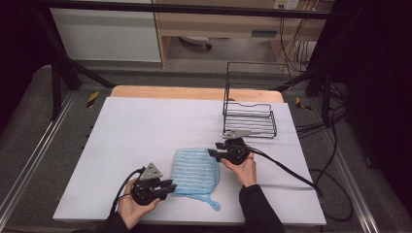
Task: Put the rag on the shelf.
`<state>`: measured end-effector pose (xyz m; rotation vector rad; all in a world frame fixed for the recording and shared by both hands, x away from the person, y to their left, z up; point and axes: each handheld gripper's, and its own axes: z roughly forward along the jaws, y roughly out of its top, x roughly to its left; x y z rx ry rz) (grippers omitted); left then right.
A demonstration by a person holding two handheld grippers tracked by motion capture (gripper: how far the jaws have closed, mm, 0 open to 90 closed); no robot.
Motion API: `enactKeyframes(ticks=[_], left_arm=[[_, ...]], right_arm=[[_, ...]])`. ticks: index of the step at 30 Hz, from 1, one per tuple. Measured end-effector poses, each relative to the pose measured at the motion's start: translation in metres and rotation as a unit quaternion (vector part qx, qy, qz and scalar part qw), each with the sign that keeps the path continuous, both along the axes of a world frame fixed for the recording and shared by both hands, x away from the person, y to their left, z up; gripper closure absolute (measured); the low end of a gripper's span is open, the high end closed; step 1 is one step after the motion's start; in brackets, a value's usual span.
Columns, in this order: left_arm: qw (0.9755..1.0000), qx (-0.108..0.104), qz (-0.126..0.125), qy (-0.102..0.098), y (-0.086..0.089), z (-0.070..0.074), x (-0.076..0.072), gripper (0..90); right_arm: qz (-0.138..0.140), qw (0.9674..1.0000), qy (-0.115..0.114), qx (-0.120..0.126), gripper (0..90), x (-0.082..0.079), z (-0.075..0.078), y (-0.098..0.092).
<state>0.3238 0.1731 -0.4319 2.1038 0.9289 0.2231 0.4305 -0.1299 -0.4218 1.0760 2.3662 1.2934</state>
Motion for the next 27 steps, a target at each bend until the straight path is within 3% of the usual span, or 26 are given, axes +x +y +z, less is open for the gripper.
enactKeyframes(ticks=[5,14,19,27], left_arm=[[0.9999,-0.007,0.014,-0.005,0.014,0.006,0.014,51.2],[0.9999,0.006,0.015,0.007,0.021,0.011,0.041,20.9],[0.9997,0.008,0.02,0.007,0.016,0.015,0.057,9.4],[0.9988,0.019,0.043,-0.017,0.002,0.024,0.084,8.2]], right_arm=[[0.004,0.9999,0.003,0.011,32.4,-0.014,0.009,-0.02],[-0.001,0.9993,0.024,0.027,7.0,-0.037,0.0,-0.047],[0.002,0.9992,0.033,0.025,4.7,-0.047,-0.012,-0.058],[-0.002,0.9991,0.031,0.029,3.2,-0.058,-0.016,-0.065]])
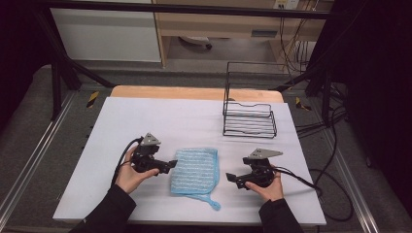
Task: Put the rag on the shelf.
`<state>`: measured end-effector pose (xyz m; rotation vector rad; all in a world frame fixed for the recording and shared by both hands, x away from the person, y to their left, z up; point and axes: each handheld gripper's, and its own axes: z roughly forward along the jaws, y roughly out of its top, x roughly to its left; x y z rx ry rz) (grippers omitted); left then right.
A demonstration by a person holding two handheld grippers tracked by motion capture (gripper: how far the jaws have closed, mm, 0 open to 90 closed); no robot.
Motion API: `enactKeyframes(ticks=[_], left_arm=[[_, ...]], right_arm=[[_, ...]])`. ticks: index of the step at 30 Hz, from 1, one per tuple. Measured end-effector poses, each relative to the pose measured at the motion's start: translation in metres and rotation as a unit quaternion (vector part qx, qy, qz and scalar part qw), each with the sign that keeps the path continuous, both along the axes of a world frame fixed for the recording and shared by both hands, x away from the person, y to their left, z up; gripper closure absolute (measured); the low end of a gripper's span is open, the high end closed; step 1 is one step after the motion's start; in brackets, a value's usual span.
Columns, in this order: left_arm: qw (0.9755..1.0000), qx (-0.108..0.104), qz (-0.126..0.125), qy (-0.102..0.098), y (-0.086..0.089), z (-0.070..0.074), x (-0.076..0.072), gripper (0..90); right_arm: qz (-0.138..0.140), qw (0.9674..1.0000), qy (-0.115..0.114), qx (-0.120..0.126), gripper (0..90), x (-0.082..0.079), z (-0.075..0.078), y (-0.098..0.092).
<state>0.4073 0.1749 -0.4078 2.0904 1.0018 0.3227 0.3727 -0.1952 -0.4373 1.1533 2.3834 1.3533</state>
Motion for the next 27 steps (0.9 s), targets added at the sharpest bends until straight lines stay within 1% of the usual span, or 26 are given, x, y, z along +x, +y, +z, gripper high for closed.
enactKeyframes(ticks=[3,5,7,11,13,15,18,20,24,27], left_arm=[[1.0,0.004,0.009,-0.001,-0.007,0.0,0.012,9.8],[0.9999,0.006,0.016,0.001,-0.009,-0.002,0.019,13.3],[0.9997,-0.004,0.022,0.004,-0.011,-0.005,0.025,17.5],[0.9994,0.005,0.029,0.02,-0.014,-0.016,0.034,26.5],[0.999,0.01,0.029,0.033,-0.014,-0.021,0.038,32.8],[0.9987,0.008,0.027,0.042,-0.015,-0.025,0.04,37.2],[0.9987,0.008,0.022,0.046,-0.018,-0.028,0.04,42.5],[0.9984,0.007,0.018,0.052,-0.019,-0.03,0.04,46.1],[0.9984,0.012,0.011,0.053,-0.021,-0.032,0.039,51.6],[0.998,0.006,0.008,0.062,-0.021,-0.033,0.039,56.4]], right_arm=[[-0.003,1.0,-0.002,0.006,3.0,-0.001,0.001,0.0],[-0.004,1.0,-0.001,0.009,2.9,-0.002,0.001,0.0],[-0.004,0.9999,-0.002,0.01,2.8,-0.002,0.001,0.0],[-0.009,0.9999,-0.001,0.012,2.6,-0.002,0.002,0.0],[-0.01,0.9999,-0.003,0.012,2.6,-0.002,0.002,0.0],[-0.011,0.9999,-0.001,0.012,2.6,-0.001,0.001,0.0],[-0.012,0.9999,0.001,0.011,2.5,0.0,0.0,0.001],[-0.014,0.9998,0.003,0.012,2.5,0.001,-0.001,0.002],[-0.013,0.9998,0.01,0.008,2.4,0.002,-0.004,0.004],[-0.012,0.9998,0.012,0.006,2.2,0.003,-0.005,0.006]])
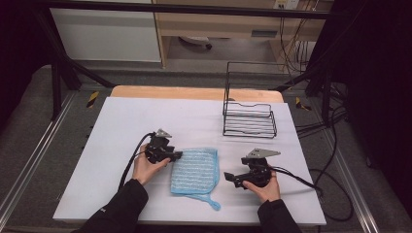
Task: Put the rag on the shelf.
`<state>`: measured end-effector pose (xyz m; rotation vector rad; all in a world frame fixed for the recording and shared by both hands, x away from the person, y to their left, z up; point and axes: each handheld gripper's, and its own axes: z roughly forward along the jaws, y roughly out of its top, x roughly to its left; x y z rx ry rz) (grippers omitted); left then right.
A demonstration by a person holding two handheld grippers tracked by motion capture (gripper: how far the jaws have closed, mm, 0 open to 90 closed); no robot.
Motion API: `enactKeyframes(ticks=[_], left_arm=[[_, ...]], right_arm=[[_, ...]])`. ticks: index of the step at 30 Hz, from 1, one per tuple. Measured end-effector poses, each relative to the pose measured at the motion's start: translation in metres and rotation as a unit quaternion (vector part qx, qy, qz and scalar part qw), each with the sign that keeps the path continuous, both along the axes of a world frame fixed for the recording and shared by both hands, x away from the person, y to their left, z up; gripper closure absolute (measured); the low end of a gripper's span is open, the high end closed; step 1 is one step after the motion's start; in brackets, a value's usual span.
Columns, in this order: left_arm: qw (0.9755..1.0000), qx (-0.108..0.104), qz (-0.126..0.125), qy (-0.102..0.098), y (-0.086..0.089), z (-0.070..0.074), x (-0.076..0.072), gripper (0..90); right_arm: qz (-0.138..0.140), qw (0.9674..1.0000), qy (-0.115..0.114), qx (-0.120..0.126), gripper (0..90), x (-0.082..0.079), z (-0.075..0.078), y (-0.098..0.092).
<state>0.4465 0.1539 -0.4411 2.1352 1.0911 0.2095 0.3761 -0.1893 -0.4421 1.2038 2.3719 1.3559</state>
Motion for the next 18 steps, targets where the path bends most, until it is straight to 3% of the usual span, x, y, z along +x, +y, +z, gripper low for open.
enactKeyframes(ticks=[7,10,12,18], left_arm=[[0.9999,0.0,-0.015,0.003,-0.004,0.0,-0.003,73.0],[0.9999,0.001,-0.017,0.003,-0.005,0.0,-0.004,75.7],[0.9998,0.001,-0.018,0.003,-0.005,-0.001,-0.004,77.0],[0.9998,-0.001,-0.018,-0.004,-0.006,-0.002,-0.006,79.0]], right_arm=[[-0.015,0.9998,-0.011,-0.006,1.0,0.012,0.01,0.012],[-0.026,0.9995,-0.012,-0.01,2.4,0.022,0.016,0.021],[-0.022,0.9995,-0.018,-0.01,6.2,0.029,0.017,0.027],[-0.025,0.9997,-0.004,0.001,17.0,0.057,0.014,0.046]])
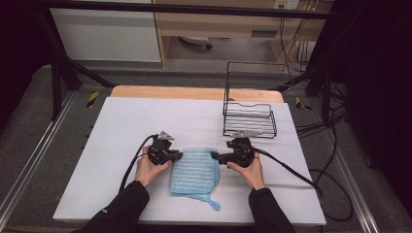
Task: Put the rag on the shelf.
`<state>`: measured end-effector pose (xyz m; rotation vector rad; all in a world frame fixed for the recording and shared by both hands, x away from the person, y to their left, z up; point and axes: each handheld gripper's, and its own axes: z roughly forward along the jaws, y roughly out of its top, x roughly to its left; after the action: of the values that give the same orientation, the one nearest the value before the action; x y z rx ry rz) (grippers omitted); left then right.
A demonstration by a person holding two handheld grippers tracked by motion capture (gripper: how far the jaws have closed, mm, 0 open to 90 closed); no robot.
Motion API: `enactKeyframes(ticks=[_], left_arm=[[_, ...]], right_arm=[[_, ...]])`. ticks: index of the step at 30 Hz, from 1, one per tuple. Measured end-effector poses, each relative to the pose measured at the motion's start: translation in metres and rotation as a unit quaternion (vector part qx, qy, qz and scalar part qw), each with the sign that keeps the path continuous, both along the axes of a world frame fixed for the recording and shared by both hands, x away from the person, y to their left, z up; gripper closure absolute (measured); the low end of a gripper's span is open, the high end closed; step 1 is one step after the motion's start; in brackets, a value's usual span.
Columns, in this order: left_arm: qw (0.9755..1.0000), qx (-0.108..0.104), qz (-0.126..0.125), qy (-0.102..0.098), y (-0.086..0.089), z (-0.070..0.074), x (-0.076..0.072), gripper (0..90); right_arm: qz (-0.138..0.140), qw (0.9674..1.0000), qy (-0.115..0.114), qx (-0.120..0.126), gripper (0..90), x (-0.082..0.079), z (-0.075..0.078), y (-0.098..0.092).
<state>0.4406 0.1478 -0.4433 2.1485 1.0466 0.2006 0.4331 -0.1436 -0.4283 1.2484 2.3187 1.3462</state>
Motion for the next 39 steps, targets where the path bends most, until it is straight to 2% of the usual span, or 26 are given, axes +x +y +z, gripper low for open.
enactKeyframes(ticks=[6,10,12,14,18,28,35,39], left_arm=[[1.0,0.0,-0.001,-0.002,0.0,0.0,0.0,79.3],[1.0,-0.001,-0.003,0.0,0.0,0.0,0.0,79.3],[1.0,0.0,-0.003,-0.001,0.0,0.0,0.0,79.3],[1.0,0.0,-0.004,-0.002,0.0,0.0,0.0,79.3],[1.0,0.001,-0.008,-0.001,0.001,0.0,0.0,79.4],[0.9998,-0.014,-0.006,0.009,0.004,0.0,0.002,81.6],[0.9996,-0.025,-0.006,0.013,0.007,0.001,0.002,84.0],[0.9995,-0.032,-0.004,0.005,0.008,0.003,0.0,84.3]], right_arm=[[0.001,0.9997,0.021,-0.008,26.9,0.016,-0.015,0.013],[0.005,0.9991,0.029,-0.031,35.1,0.017,-0.024,0.016],[0.007,0.9989,0.035,-0.031,40.0,0.017,-0.027,0.017],[0.012,0.9989,0.036,-0.027,45.5,0.017,-0.027,0.018],[0.011,0.9984,0.053,-0.017,57.1,0.014,-0.027,0.019],[0.009,0.9954,0.093,0.019,73.9,0.011,-0.03,0.017],[0.01,0.9949,0.096,0.029,79.4,0.012,-0.03,0.016],[0.006,0.9952,0.092,0.033,80.2,0.01,-0.026,0.015]])
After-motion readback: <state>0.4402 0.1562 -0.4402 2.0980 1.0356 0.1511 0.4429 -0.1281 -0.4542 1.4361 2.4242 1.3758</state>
